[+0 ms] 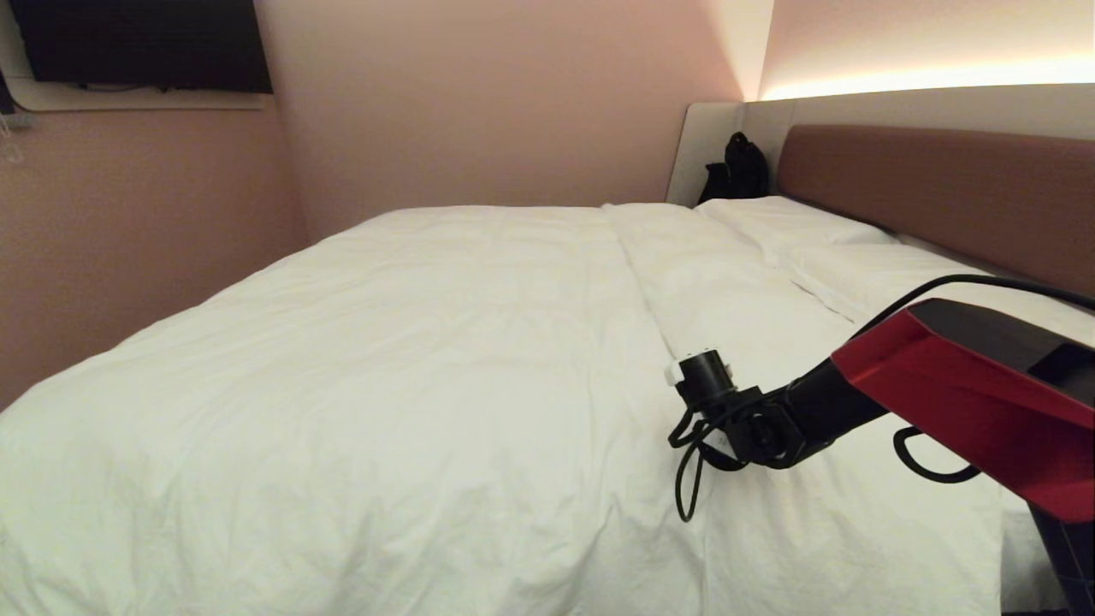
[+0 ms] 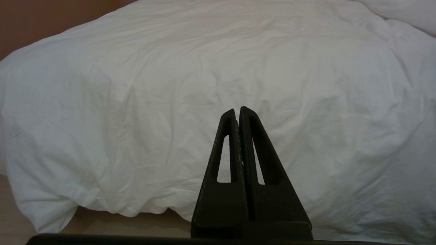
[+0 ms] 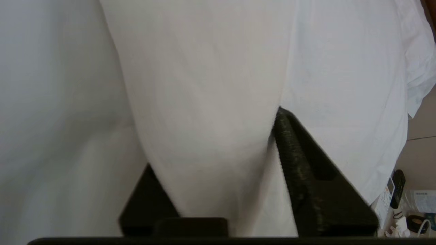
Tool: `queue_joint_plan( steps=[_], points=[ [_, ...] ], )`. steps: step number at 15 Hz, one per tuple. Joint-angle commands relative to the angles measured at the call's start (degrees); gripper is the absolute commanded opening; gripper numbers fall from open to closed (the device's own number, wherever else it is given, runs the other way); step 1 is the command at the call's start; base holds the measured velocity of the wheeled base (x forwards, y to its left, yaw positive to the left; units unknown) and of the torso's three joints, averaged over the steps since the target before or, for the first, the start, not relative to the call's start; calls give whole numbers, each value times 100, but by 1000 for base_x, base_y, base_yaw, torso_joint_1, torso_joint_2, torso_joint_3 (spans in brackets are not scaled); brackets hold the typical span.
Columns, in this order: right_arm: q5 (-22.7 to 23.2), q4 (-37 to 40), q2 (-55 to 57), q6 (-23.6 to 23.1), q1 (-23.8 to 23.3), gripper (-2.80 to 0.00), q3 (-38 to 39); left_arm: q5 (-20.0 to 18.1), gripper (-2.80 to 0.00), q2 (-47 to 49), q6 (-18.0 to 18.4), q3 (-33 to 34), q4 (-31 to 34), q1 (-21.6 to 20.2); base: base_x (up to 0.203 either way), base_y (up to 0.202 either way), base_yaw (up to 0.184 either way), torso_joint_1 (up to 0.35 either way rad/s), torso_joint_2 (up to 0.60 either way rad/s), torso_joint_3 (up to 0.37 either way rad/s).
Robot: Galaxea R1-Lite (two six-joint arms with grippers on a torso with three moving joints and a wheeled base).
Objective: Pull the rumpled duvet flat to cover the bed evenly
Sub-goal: Flatten the corners of the folded blanket
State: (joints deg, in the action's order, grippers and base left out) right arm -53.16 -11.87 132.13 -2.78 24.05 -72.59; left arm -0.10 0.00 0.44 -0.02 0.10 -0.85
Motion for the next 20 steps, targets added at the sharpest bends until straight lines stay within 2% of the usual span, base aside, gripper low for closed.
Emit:
queue_joint_plan(
  steps=[1,8,20],
  points=[
    [-27,-8,-47,-3,12,-280,17,1,-280,0,0,2,-1,-3,0,0,0,0,0,0],
    [-27,13,-269,-12,21,-280,116,1,-280,0,0,-6,4,-3,0,0,0,0,0,0],
    [8,27,-645,-74,21,-280,833,1,-280,0,0,2,-1,-3,0,0,0,0,3,0]
  ],
)
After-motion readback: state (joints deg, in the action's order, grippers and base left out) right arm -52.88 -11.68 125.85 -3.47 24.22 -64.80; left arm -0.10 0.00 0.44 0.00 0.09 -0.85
